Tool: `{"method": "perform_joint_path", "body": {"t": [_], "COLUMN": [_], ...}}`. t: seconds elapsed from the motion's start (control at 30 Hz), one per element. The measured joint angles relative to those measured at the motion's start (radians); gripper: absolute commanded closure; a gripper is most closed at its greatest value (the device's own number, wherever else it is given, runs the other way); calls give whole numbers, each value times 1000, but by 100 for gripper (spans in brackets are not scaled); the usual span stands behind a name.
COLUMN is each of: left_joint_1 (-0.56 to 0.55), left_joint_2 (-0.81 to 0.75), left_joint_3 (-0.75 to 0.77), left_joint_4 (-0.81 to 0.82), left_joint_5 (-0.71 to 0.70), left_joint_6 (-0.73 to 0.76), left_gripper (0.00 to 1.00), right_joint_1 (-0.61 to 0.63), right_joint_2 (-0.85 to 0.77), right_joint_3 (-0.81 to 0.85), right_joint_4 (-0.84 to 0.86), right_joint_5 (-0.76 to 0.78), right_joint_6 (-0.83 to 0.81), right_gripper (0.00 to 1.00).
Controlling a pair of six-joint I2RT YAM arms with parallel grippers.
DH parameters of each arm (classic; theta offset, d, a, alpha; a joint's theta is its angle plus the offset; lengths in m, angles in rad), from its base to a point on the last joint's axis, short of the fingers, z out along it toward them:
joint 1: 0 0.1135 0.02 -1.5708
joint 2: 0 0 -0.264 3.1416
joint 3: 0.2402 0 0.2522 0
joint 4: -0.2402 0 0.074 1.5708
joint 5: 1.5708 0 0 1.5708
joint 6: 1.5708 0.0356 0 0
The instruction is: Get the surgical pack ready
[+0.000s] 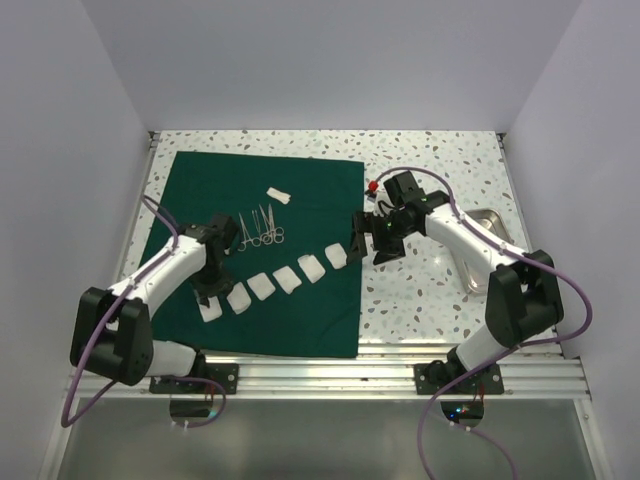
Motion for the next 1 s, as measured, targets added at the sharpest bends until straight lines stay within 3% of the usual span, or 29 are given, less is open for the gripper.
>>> {"method": "perform_joint_path", "body": {"t": [0.2,0.33,1.0], "left_joint_1": [-4,-7,-8], "left_joint_2": [45,71,122], "left_joint_3": [-10,-23,-98], "left_joint_4": [43,61,150], "left_joint_5": [-24,-25,-44], "left_joint_6": [1,1,5], "left_gripper": [59,66,66], "right_joint_1": [0,0,0], "right_joint_2": [0,0,0], "right_joint_3": [-15,-21,-35], "right_joint_4": [-2,-1,0], "right_joint_5": [0,-1,-2], "right_joint_6": [-13,-17,-28], "right_gripper": [12,12,11]}}
